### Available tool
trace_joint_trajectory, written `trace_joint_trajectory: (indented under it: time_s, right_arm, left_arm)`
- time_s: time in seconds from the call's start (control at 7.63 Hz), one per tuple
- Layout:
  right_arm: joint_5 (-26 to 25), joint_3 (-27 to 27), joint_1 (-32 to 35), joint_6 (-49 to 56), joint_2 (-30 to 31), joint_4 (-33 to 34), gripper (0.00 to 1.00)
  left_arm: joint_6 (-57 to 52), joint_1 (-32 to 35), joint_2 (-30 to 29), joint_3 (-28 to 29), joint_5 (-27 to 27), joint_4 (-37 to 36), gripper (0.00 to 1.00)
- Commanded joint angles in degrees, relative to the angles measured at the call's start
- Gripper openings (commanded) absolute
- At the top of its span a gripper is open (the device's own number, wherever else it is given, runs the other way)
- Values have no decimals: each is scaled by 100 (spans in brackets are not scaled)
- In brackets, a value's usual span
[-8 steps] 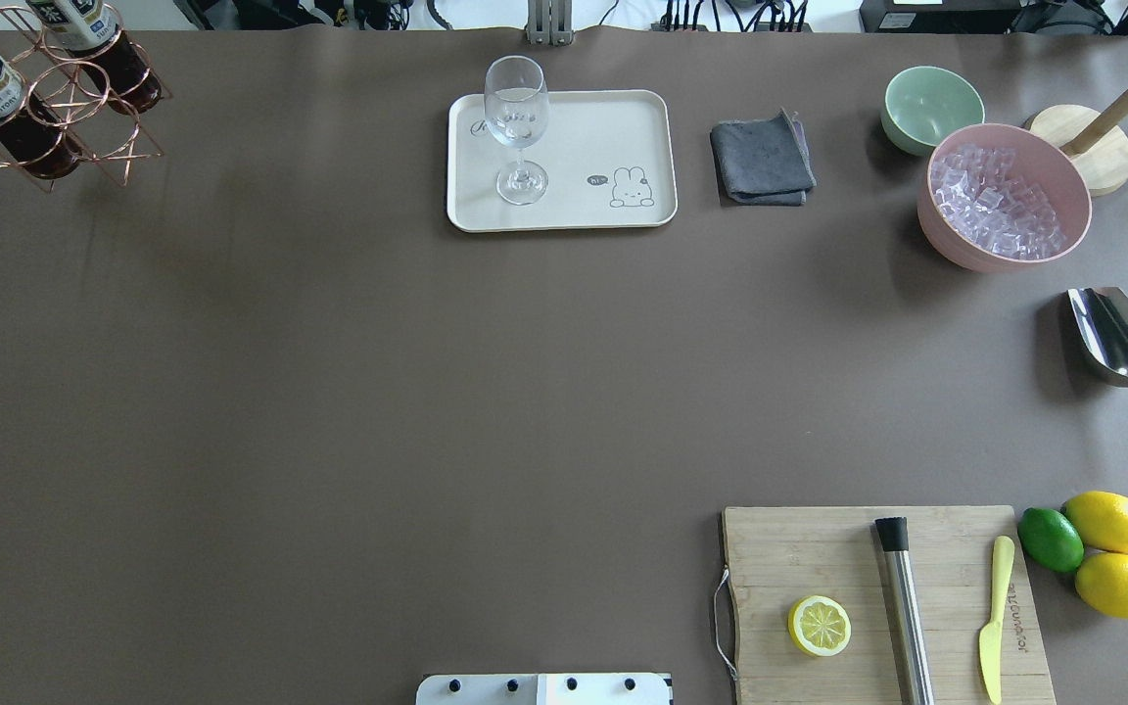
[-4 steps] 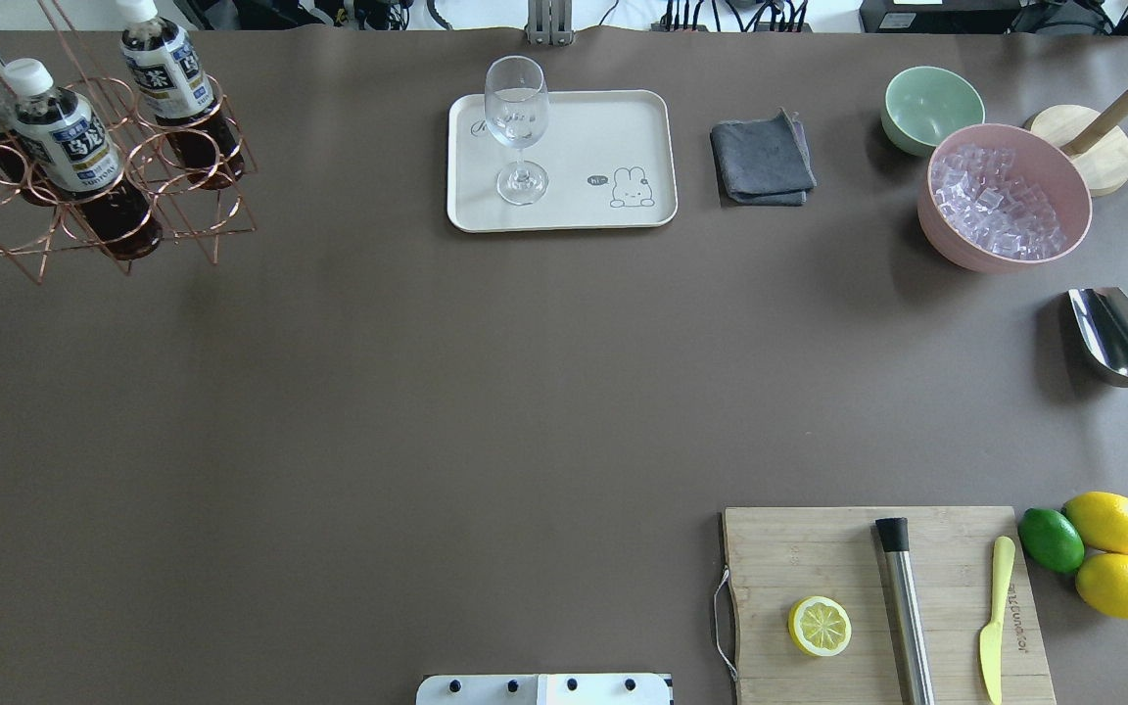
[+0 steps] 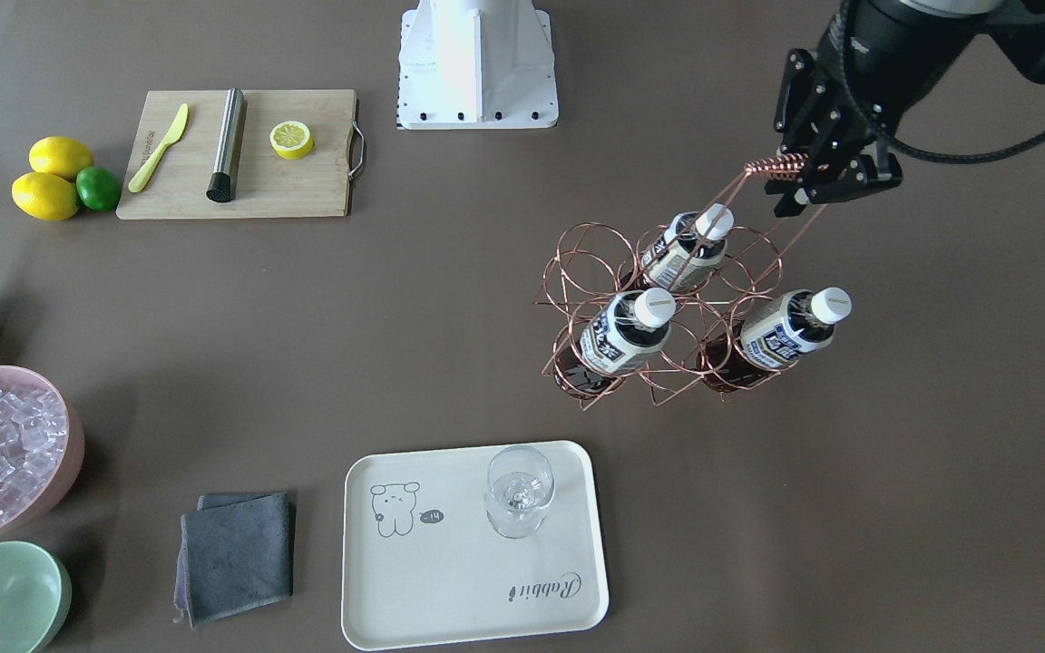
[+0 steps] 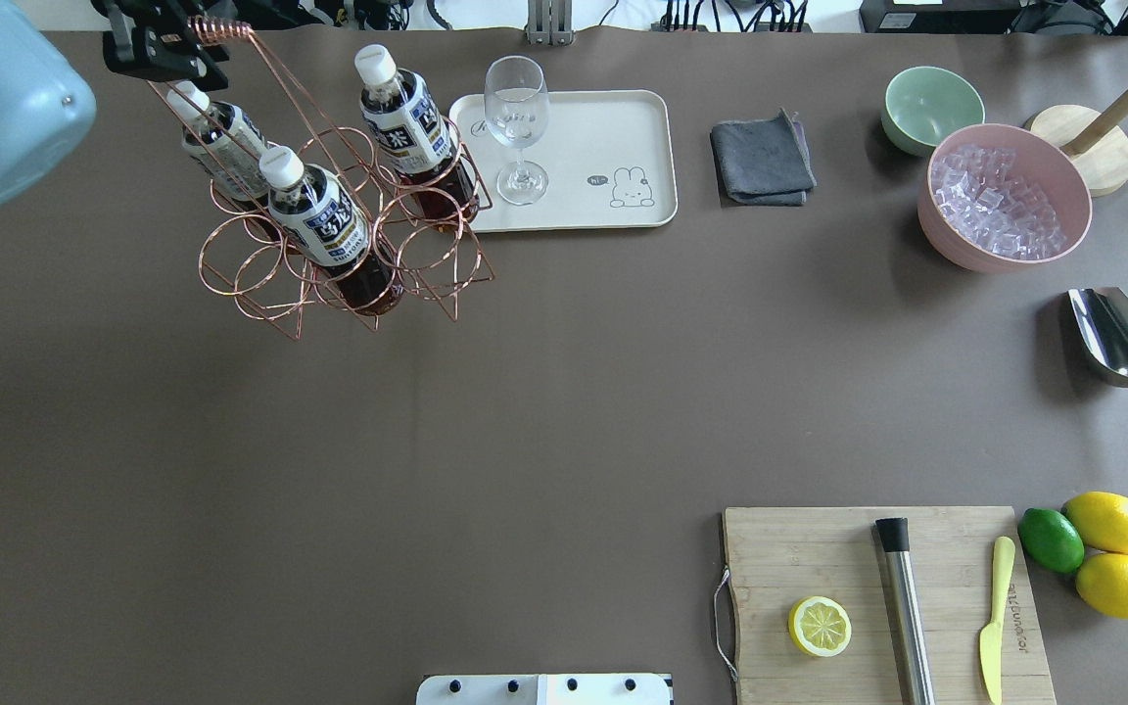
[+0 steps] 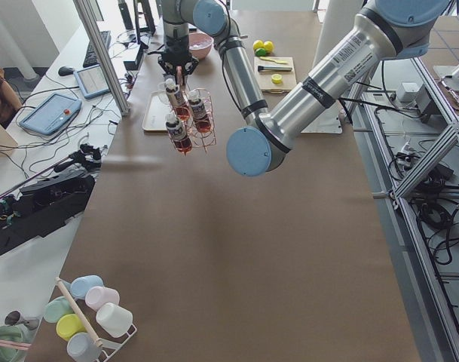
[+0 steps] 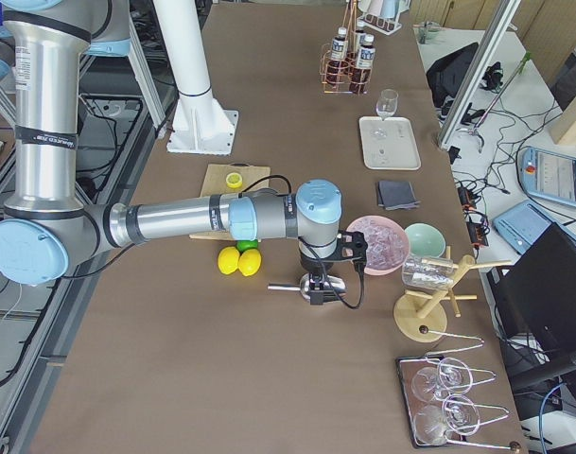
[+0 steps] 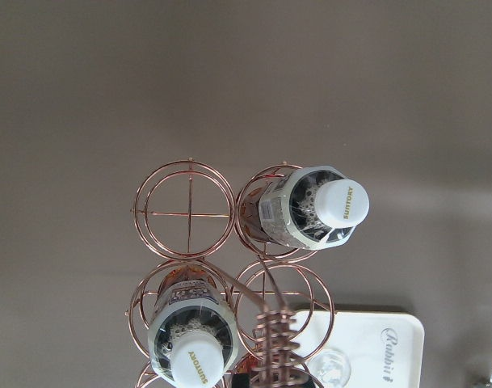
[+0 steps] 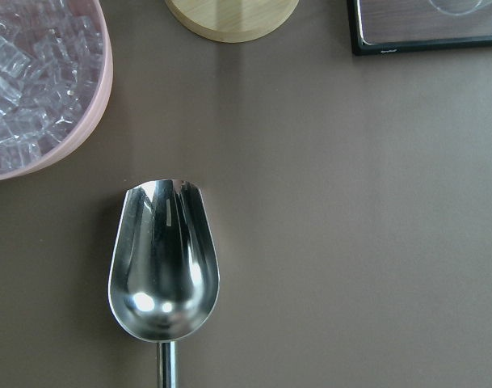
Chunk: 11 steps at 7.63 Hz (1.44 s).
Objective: Take tea from basket to plate
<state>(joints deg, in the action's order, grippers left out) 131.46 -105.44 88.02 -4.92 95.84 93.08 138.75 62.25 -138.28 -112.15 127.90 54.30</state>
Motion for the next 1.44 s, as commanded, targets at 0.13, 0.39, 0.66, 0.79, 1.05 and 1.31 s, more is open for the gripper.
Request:
trace_joint_trajectory:
  time_s: [0.13, 0.39, 0.66, 0.79, 1.05, 1.31]
  right_arm:
    - [29, -3, 5, 0, 14, 9, 100]
    - [38, 6, 5, 0, 14, 9, 100]
    - [38, 41, -4, 0, 14, 9, 100]
    - [38, 41, -4, 0, 14, 9, 100]
    - [38, 50, -4, 0, 40, 9, 100]
    - [38, 50, 5, 0, 58, 9, 100]
  left_arm:
    - [678, -546, -409, -351, -195, -104, 0]
    - [881, -1063, -454, -325, -248, -95, 0]
    - [1275, -1563, -664, -308, -685, -87, 0]
    - [1521, -1784, -813, -194, -861, -87, 0]
    - [1654, -2023, -1095, 52, -942, -69, 0]
    - [1769, -2390, -1105, 70, -1213, -34, 0]
